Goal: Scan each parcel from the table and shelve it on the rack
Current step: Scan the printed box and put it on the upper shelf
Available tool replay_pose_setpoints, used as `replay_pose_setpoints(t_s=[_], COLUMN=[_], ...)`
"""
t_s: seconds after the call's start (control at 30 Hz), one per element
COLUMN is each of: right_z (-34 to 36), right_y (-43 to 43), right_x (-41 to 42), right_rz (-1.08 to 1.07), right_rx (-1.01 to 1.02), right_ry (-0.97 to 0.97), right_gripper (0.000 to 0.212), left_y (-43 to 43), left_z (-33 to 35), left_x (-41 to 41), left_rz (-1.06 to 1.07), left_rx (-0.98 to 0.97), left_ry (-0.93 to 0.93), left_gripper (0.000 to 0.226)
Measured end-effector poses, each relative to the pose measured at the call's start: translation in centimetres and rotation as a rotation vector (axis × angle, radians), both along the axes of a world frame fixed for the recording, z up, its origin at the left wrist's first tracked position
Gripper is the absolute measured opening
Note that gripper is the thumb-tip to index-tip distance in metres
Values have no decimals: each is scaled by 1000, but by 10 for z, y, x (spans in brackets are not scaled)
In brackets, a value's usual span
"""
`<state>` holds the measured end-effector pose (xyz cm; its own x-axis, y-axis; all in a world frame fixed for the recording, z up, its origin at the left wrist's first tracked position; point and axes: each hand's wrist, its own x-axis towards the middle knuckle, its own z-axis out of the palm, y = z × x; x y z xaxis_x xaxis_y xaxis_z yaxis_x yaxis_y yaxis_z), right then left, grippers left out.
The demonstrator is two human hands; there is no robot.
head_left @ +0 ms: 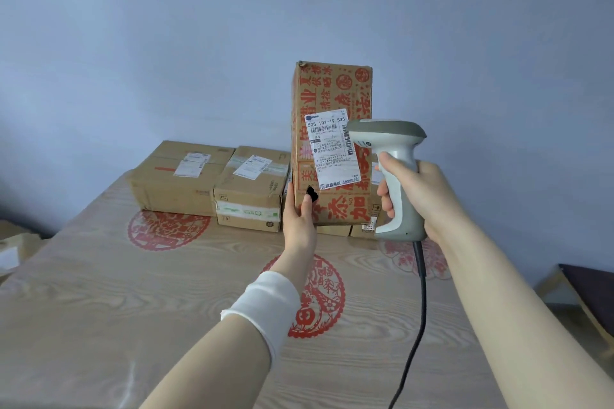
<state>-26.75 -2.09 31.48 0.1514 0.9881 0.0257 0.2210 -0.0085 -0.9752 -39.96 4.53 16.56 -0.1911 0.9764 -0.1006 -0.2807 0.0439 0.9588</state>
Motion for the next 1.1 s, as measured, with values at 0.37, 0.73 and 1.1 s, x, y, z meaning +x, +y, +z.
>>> replay_pose_setpoints(t_s=[0.37,0.73,1.1], right_z=[14,15,14], right_y=[1,0,-2], right_x=[-10,-10,-5], right_rz=[-14,-9,-11], right_rx=[57,47,40], right_ry=[-122,-132,-140], right_gripper=[39,34,35], left_y=[4,4,3], left_z=[6,9,6], left_x=[-10,-14,-15], left_rz=[-1,17,26], left_rx=[-8,11,-5], left_ry=[0,13,19], left_gripper=[52,51,53])
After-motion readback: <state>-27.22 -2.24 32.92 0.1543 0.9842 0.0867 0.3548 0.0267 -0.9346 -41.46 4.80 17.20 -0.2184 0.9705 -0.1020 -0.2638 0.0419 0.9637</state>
